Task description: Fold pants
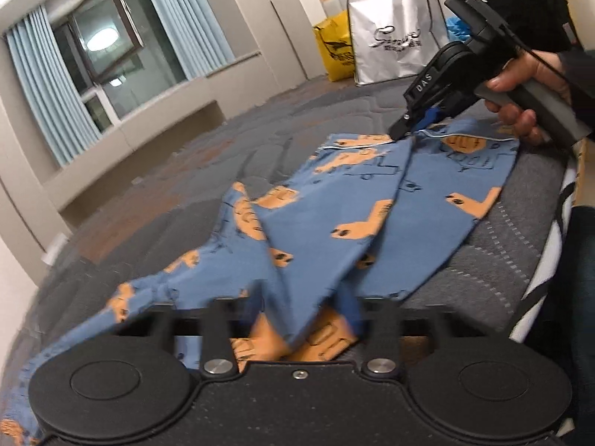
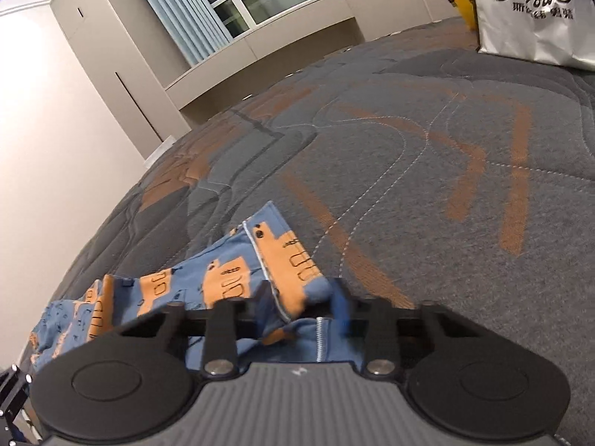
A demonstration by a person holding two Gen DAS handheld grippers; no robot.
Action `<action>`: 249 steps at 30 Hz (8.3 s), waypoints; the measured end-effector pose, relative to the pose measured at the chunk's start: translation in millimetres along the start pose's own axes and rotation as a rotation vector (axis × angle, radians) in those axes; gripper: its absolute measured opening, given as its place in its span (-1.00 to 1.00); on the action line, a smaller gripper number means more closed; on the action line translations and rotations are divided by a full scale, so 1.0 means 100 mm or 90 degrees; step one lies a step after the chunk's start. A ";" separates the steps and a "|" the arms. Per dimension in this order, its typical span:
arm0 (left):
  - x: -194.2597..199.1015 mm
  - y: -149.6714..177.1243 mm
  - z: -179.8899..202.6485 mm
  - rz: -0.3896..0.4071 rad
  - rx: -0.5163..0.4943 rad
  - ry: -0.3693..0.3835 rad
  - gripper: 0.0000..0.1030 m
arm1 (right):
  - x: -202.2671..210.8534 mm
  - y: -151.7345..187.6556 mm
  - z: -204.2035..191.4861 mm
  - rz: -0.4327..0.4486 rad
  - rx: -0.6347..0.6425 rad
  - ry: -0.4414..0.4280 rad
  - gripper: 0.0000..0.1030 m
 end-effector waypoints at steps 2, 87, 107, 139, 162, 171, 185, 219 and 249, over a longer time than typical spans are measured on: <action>-0.02 -0.02 -0.01 -0.003 0.011 -0.001 -0.95 | 0.03 -0.02 0.00 0.012 -0.006 -0.018 -0.69; 0.87 0.86 -1.37 0.091 0.427 -0.311 0.99 | 1.25 1.11 0.12 0.240 -0.096 0.020 0.97; 0.49 1.87 -3.27 0.025 0.658 -0.200 -0.05 | -0.15 1.03 -1.91 0.127 0.178 0.011 1.00; 0.30 0.64 -2.52 0.013 0.312 -0.230 0.99 | -0.15 1.06 -1.84 0.090 0.153 -0.039 0.99; -0.83 0.24 -2.00 -0.159 0.247 -0.183 0.99 | 0.10 1.10 -1.52 0.128 0.094 -0.174 1.00; -0.30 -0.01 -1.47 -0.062 0.300 -0.147 0.99 | 0.93 1.20 -0.63 0.161 0.084 0.009 0.99; -1.23 -1.28 0.11 -0.042 0.203 0.203 0.99 | 1.28 1.33 -0.12 0.162 0.002 0.053 0.93; -1.42 -1.43 0.49 -0.167 0.303 0.377 -0.30 | 0.37 1.81 -1.27 0.230 0.546 0.365 -0.70; -0.60 0.11 -1.35 -0.055 0.551 0.306 -0.78 | -0.10 1.80 -2.43 0.203 0.537 0.055 -0.70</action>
Point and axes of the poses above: each gripper's, at about its wrist camera, not at the fingertips, and x roughly against the way its jaws point, z to its right, y to its underside, the point moved 1 cm from there along -x, roughly the way its jaws point, and after that the axes turned 1 degree about y, right-handed, at the moved point
